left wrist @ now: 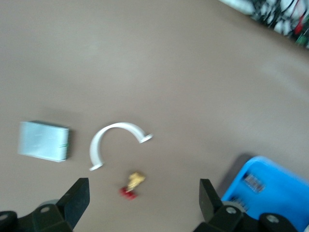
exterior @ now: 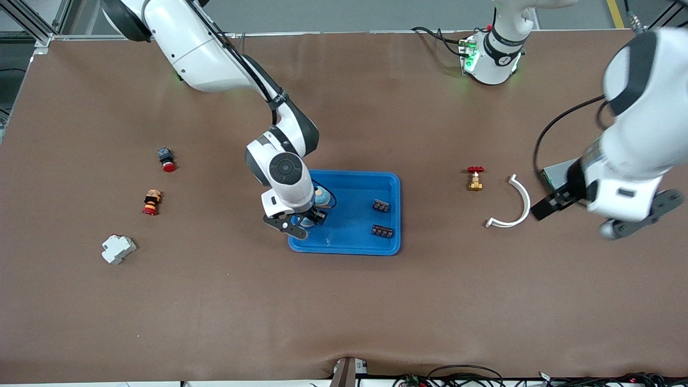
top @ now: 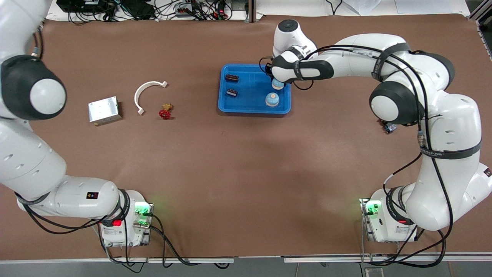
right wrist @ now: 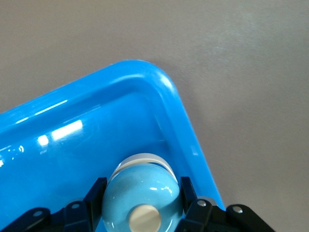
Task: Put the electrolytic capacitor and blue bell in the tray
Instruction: 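Lower the bell into the tray and open the right gripper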
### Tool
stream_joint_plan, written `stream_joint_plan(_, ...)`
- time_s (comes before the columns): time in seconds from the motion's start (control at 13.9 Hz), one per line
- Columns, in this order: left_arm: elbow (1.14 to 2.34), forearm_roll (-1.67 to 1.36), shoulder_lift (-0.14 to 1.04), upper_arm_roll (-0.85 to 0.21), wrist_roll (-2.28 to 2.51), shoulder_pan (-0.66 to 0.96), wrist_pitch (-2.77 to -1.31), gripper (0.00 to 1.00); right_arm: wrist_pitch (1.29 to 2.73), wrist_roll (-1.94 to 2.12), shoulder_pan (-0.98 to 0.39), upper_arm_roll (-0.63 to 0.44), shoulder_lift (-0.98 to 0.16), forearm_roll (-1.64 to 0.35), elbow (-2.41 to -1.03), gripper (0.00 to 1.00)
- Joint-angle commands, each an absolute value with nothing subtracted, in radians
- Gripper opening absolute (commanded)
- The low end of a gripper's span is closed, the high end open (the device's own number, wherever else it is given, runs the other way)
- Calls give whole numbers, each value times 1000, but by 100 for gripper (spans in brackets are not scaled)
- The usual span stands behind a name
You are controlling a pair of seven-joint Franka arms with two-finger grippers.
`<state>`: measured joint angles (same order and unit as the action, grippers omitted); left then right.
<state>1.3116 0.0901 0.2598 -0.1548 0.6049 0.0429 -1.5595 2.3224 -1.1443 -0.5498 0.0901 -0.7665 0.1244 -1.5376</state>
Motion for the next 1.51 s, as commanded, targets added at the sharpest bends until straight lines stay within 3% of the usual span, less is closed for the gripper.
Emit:
stream_joint_plan(0.0, 1358, 36, 134, -161, 473, -18, -1490, 100, 2307, -1190, -584, 61, -819, 156, -1468, 0)
stream_joint_plan(0.29, 1362, 51, 80, -128, 202, -49, -1440, 100, 2309, -1193, -588, 61, -836, 156, -1450, 0)
stream_joint_plan(0.5, 1492, 54, -26, -61, 161, -2, -1453, 100, 2307, -1206, -594, 61, -854, 156, -1425, 0)
stream_joint_plan(0.94, 1592, 54, -95, -28, 121, -11, -1499, 100, 2309, -1212, -601, 60, -871, 170, -1413, 0)
stream_joint_plan(1.08, 1592, 54, -91, -25, 121, -8, -1509, 100, 2313, -1218, -601, 58, -873, 181, -1413, 99)
stream_joint_plan(1.44, 1557, 49, -51, -29, 121, -29, -1523, 100, 2301, -1209, -601, 63, -868, 232, -1411, 100)
